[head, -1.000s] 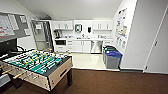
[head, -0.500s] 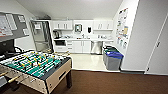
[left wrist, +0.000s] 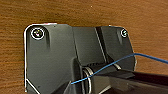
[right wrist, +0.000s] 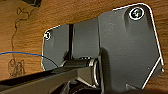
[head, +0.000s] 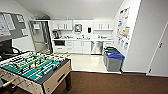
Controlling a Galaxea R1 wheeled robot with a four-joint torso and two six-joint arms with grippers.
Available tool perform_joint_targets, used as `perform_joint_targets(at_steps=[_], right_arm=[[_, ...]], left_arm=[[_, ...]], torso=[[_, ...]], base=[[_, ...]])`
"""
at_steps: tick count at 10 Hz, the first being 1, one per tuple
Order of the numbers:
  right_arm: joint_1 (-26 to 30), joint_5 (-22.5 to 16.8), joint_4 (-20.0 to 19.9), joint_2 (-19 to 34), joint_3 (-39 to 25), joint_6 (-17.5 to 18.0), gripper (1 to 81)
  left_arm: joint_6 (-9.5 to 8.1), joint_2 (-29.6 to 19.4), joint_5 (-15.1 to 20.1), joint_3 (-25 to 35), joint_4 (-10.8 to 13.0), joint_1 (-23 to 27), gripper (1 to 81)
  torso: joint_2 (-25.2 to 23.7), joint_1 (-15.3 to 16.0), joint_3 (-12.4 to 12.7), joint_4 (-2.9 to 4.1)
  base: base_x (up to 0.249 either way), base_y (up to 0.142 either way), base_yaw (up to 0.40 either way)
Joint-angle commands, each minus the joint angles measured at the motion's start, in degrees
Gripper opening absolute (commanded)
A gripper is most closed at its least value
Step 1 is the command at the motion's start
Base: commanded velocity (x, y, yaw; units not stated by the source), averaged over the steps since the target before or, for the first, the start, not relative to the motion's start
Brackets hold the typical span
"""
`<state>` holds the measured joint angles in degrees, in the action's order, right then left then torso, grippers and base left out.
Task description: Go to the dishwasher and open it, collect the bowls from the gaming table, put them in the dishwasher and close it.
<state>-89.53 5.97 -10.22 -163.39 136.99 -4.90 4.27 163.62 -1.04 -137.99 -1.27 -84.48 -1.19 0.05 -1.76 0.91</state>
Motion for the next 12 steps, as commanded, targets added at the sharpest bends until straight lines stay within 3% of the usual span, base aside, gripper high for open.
perform_joint_targets(at_steps=[1,12], right_arm=[[2.6,-3.2,-0.1,0.5,-0.9,-0.3,81.1],[3.1,-3.4,-0.1,0.3,-0.7,-0.5,81.1]], left_arm=[[-0.05,-0.4,3.1,0.7,-0.3,2.9,81.1],[-0.14,-0.2,3.1,0.7,-0.3,2.9,81.1]], torso=[[0.0,0.0,0.0,0.0],[0.0,0.0,0.0,0.0]], base=[[0.144,0.0,0.0],[0.152,0.0,0.0]])
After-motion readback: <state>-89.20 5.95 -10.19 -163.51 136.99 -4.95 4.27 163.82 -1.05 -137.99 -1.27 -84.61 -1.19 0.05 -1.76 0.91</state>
